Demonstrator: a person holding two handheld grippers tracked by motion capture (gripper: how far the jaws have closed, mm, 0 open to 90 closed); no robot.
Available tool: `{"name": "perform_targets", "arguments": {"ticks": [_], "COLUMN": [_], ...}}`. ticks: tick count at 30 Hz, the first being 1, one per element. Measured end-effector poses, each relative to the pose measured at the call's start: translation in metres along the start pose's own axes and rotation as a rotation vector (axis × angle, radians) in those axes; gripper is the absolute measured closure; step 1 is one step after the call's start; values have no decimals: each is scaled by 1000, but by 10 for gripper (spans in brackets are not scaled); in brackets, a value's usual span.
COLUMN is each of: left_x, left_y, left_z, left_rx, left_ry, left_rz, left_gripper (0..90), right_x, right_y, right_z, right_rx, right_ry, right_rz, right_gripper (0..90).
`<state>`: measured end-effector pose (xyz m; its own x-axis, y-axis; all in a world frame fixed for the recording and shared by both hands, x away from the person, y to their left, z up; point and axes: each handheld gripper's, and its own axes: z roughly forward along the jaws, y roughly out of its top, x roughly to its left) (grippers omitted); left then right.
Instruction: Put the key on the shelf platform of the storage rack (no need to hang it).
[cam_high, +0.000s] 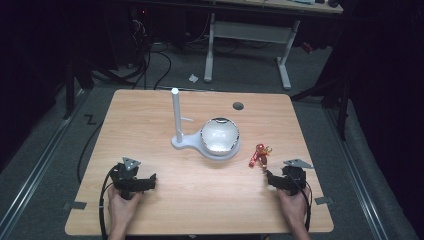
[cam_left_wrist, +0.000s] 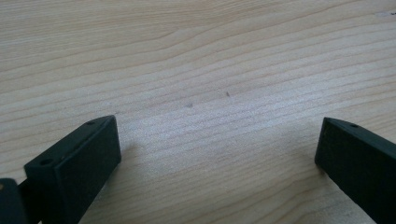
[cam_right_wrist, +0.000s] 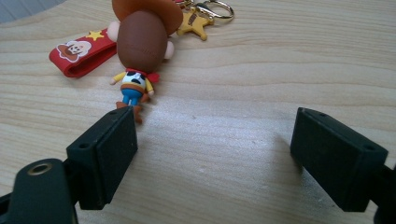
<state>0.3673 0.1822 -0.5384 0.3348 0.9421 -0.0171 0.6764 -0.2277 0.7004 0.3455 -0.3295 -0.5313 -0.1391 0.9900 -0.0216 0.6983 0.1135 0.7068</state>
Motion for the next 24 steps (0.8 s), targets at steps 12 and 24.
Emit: {"name": "perform_targets", "arguments": {"ticks": [12,24], "left_x": [0,0], "left_y": [-1,-1], "left_z": [0,0], "left_rx": [0,-2], "left_ry": [-8,-13], "left_rz": [10,14], "left_gripper": [6,6], "right_x": [0,2], "right_y": [0,-4], "right_z": [0,-8], "right_rx": [0,-5], "right_ry": [4,15], "right_rz": [-3,-43], "right_gripper": [151,275]}}
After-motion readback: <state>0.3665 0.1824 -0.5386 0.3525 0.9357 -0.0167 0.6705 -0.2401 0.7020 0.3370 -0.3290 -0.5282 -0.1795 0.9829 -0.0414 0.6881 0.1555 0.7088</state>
